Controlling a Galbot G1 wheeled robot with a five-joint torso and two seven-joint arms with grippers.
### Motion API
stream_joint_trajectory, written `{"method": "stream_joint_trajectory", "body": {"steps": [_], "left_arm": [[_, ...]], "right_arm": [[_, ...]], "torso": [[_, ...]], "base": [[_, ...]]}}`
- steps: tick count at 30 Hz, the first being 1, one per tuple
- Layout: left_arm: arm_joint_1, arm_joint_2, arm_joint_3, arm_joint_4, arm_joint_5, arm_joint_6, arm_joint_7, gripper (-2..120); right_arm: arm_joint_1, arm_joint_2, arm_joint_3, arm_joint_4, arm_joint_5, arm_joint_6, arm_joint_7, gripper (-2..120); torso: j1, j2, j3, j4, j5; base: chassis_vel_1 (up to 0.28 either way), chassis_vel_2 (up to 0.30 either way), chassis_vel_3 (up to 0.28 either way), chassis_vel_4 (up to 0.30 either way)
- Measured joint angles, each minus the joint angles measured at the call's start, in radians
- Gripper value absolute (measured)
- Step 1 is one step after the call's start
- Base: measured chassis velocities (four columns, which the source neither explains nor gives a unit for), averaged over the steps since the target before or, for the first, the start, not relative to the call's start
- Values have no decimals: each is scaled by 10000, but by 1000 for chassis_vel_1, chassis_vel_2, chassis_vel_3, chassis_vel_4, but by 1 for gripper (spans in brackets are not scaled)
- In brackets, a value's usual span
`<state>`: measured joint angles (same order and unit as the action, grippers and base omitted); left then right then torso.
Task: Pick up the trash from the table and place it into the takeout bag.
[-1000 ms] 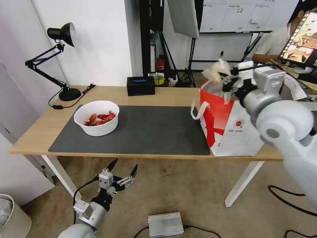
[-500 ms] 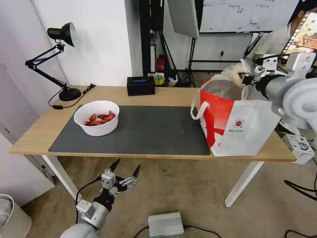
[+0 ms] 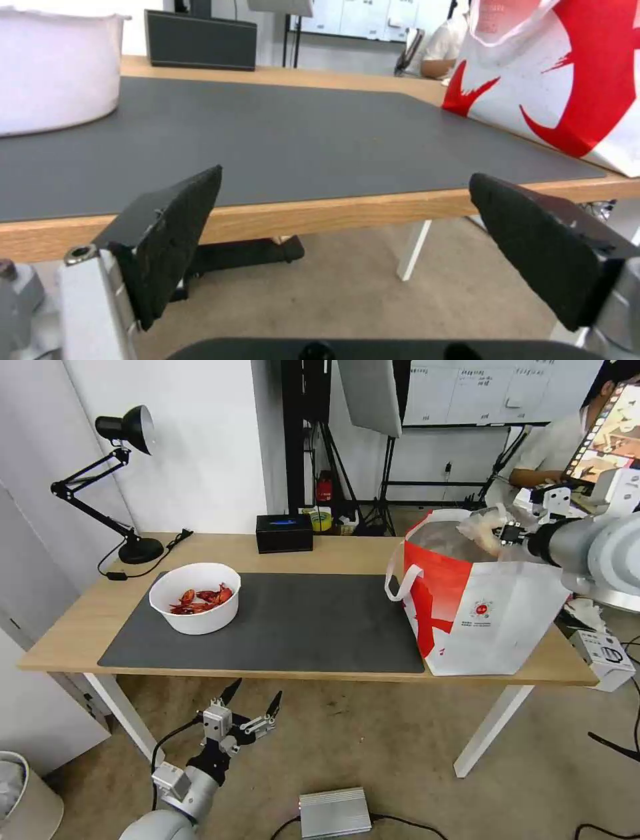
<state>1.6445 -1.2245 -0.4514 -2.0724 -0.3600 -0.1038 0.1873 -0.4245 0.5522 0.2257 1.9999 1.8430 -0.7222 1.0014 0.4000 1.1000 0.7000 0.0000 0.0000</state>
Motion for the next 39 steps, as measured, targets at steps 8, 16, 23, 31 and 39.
{"method": "stream_joint_trajectory", "body": {"steps": [8, 16, 23, 31, 39], "left_arm": [[47, 11, -43, -79, 2, -25, -1, 100], [183, -6, -47, -199, 50, -115, 27, 100], [210, 4, -23, -248, 85, -116, 34, 100], [236, -3, 76, -257, 138, -117, 46, 100], [185, 45, 120, -256, 132, -118, 46, 100]], "right_arm": [[-63, -45, 29, 0, 282, 8, 147, 2], [-215, -152, 141, 117, 545, 16, 328, 8], [-372, -339, 275, 290, 602, 19, 328, 30], [-620, -547, 395, 453, 598, 20, 292, 58], [-582, -659, 407, 481, 609, 20, 263, 88]], "torso": [[0, 0, 0, 0, 0], [0, -1, 0, 1, 0], [0, 0, 0, 0, 0], [0, 0, 0, -1, 0], [0, 0, -1, 0, 0]], "base": [[0, 0, 0, 0], [0, 0, 0, 0], [0, 0, 0, 0], [0, 0, 0, 0], [0, 0, 0, 0]]}}
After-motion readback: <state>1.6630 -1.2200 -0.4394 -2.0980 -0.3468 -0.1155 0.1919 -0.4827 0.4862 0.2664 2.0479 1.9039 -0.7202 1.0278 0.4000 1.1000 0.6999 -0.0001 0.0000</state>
